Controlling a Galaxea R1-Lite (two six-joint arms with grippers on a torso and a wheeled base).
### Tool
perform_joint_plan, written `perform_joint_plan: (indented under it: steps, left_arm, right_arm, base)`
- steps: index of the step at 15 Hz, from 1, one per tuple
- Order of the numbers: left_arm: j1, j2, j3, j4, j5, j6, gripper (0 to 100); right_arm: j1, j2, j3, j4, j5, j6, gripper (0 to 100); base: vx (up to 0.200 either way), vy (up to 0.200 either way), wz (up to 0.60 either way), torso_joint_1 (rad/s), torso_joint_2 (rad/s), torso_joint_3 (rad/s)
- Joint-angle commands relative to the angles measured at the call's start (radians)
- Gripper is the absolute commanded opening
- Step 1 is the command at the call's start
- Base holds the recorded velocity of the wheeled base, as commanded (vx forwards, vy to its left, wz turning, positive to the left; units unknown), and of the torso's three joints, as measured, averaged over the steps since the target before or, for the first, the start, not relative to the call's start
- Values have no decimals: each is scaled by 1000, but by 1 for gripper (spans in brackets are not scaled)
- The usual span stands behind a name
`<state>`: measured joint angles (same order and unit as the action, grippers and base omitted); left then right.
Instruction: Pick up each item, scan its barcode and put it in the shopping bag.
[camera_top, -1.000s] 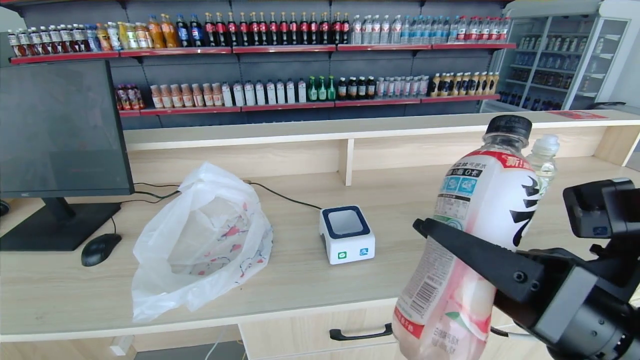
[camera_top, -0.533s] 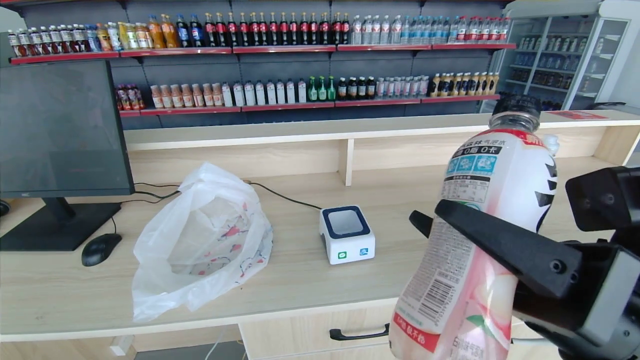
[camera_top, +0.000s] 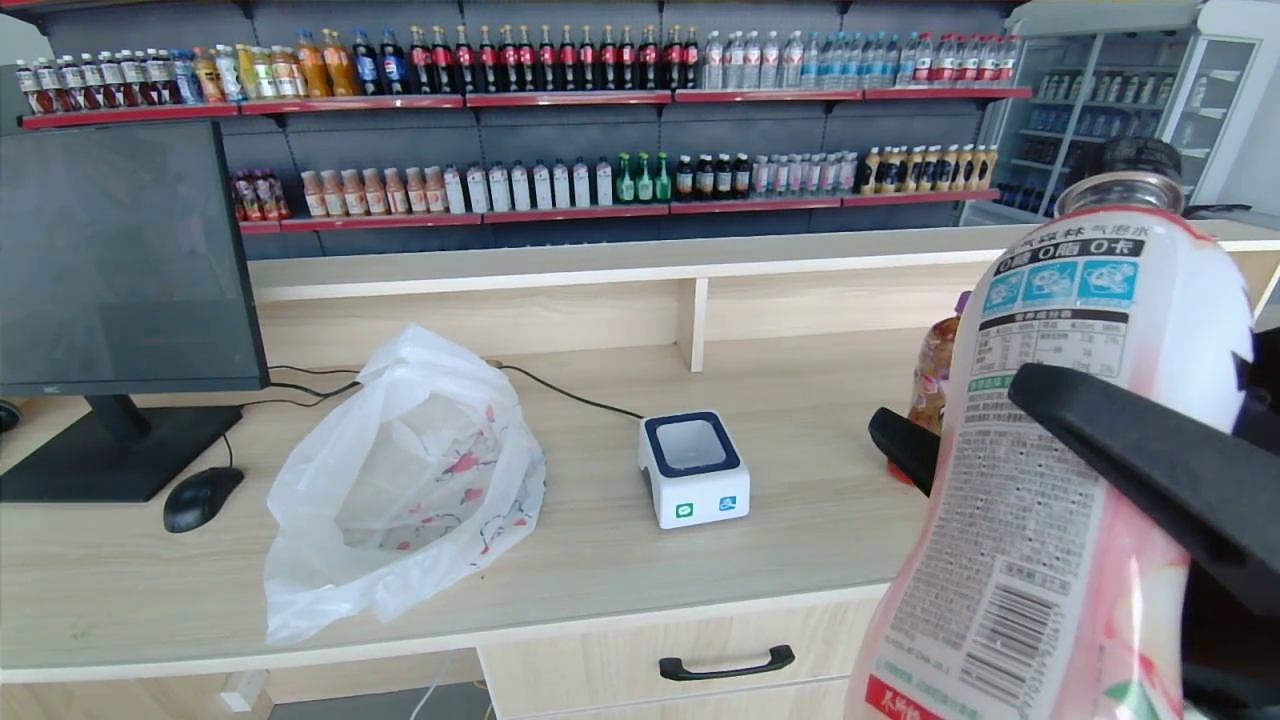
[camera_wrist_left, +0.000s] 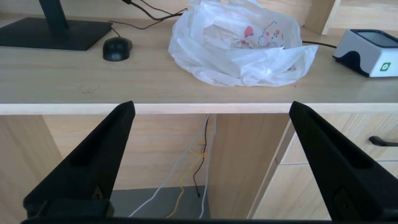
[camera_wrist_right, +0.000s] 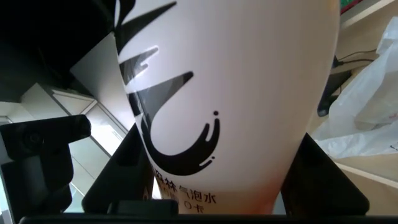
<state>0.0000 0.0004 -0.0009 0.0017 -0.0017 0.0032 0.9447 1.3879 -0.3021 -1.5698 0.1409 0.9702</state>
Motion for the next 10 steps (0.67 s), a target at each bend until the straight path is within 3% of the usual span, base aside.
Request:
perform_joint_plan:
  steps: [1,10]
  left_arm:
    - [0,0,-1,0,0,0,100]
    - [0,0,-1,0,0,0,100]
  right_arm:
    - [2,-9,0,-1,0,1,0]
    - [2,-1,1,-1,0,2,0]
  base:
    - [0,0,0,0,0,0]
    - [0,0,0,0,0,0]
